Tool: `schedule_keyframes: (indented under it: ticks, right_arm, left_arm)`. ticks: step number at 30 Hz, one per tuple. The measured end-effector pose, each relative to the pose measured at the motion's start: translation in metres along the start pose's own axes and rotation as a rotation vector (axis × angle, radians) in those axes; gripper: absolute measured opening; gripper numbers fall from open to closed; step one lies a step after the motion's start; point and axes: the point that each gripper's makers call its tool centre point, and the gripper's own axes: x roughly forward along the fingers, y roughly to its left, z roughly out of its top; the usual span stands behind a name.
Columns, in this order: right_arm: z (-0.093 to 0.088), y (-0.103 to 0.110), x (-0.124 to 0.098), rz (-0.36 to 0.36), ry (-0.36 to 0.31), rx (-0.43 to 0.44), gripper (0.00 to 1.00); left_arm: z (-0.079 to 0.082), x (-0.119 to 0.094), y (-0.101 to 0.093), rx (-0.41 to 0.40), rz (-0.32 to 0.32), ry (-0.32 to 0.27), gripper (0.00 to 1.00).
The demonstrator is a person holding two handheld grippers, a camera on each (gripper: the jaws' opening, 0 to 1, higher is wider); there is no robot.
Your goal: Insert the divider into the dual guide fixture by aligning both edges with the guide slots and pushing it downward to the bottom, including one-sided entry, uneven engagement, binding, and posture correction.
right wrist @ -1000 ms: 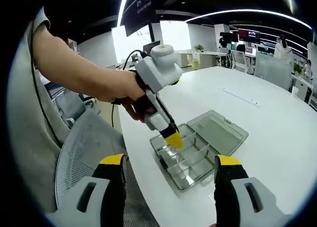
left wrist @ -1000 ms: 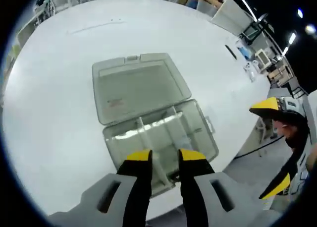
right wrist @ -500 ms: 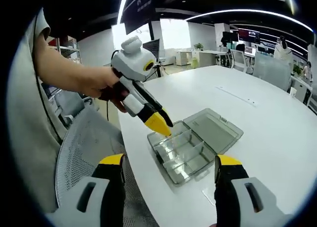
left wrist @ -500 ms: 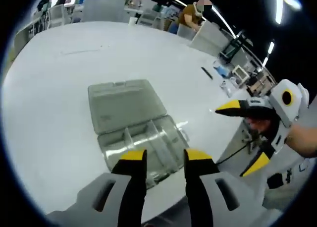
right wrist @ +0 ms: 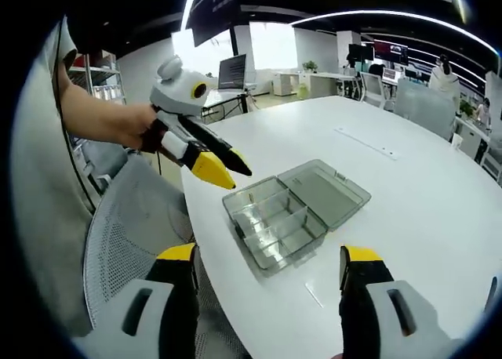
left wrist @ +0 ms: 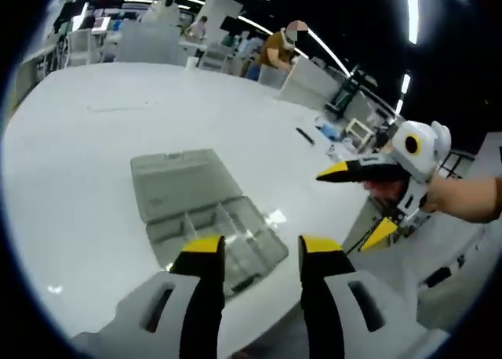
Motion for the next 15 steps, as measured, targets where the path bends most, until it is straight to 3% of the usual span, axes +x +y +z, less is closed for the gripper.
schedule_keyframes:
  ticks: [4, 15]
  right_arm:
    - [-0.005, -0.007, -0.004, -0.014, 0.012, -0.002, 0.7]
    - [-0.024, -0.03, -0.014, -0.056, 0.06, -0.002, 0.69]
  left_arm:
    - [0.004, -0.004, -0.009, 0.045, -0.026, -0.038, 0.38]
    - [0.002, -0.01, -0.019, 0.114, -0.059, -0.067, 0.42]
